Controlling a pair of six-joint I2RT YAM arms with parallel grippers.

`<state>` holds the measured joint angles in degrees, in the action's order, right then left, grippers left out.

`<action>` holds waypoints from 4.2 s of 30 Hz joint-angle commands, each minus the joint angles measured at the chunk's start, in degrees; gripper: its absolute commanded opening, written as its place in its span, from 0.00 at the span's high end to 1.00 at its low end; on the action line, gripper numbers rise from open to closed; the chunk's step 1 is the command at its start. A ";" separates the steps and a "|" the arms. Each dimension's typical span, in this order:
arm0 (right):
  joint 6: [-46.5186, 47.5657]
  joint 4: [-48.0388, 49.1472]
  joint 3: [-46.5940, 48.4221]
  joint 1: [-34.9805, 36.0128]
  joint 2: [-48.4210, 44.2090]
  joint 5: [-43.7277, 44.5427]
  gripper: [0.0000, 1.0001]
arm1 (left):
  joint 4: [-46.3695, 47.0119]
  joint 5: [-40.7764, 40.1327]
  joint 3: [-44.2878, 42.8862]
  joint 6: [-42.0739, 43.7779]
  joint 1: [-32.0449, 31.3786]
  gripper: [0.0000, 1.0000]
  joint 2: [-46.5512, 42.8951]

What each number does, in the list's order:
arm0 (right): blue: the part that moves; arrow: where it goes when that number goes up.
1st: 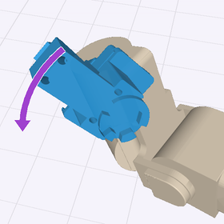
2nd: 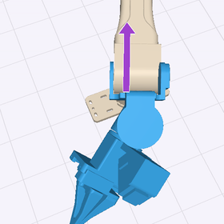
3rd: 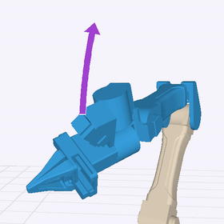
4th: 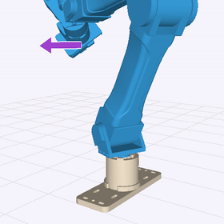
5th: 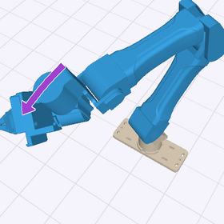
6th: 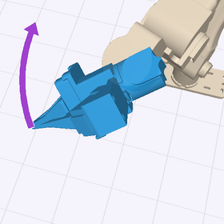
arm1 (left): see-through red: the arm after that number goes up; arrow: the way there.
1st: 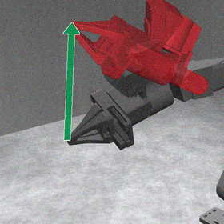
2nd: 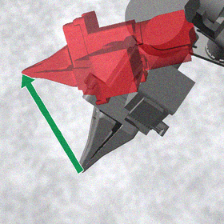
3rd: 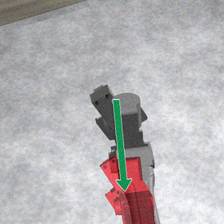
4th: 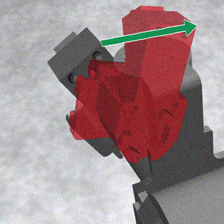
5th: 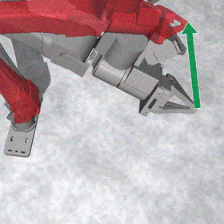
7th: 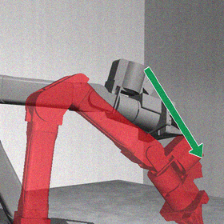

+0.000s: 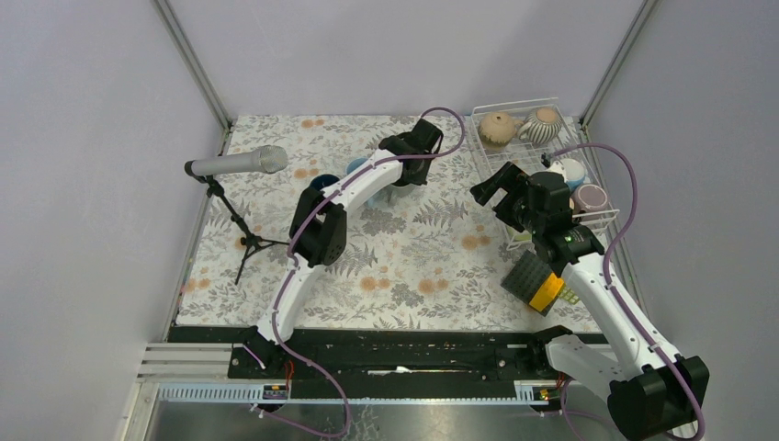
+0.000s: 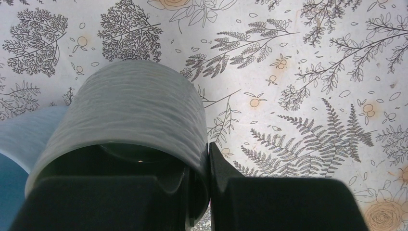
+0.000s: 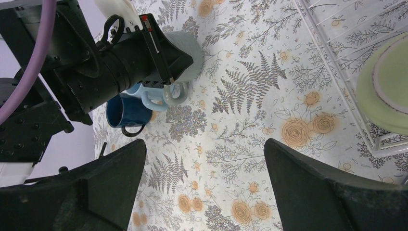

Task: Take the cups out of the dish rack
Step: Place the cup at the center of the board, then unload the cup from the dish rack.

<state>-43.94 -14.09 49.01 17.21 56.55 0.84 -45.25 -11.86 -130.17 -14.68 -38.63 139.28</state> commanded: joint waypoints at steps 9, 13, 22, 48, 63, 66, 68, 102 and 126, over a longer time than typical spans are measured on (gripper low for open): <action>0.77 0.55 2.58 0.19 0.04 -0.22 0.00 | 2.82 1.87 -4.31 1.38 1.77 1.00 -0.01; 0.74 0.56 2.66 0.16 0.45 -0.25 0.00 | 2.92 1.86 -4.13 0.78 2.17 1.00 0.29; 1.02 0.47 3.11 0.18 1.58 -0.72 0.00 | 3.81 1.58 -3.25 -0.44 2.61 0.88 0.53; 2.30 -1.18 5.36 0.18 3.44 -0.71 0.00 | 5.80 2.31 -6.76 0.34 4.44 0.65 3.13; 5.45 -7.27 11.46 0.19 6.67 2.30 0.00 | 10.99 2.27 -3.03 2.85 1.94 0.17 -4.66; 6.63 -9.72 12.55 0.15 6.65 5.58 0.00 | 11.86 1.96 -0.63 3.03 1.08 0.06 -6.58; 7.45 -11.40 13.23 0.11 6.55 8.08 0.00 | 12.92 1.85 1.73 2.97 0.33 0.01 -8.47; 19.78 -14.06 31.36 -19.48 33.31 13.65 0.00 | 14.23 4.06 41.25 -3.01 -18.60 0.01 -45.73; 22.83 -16.69 36.32 -21.26 43.97 17.30 0.25 | 16.45 3.18 49.09 -0.96 -26.66 0.01 -49.89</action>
<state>-21.61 -30.22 84.47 -3.92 100.36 14.61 -31.48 -8.19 -81.10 -16.29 -65.06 91.59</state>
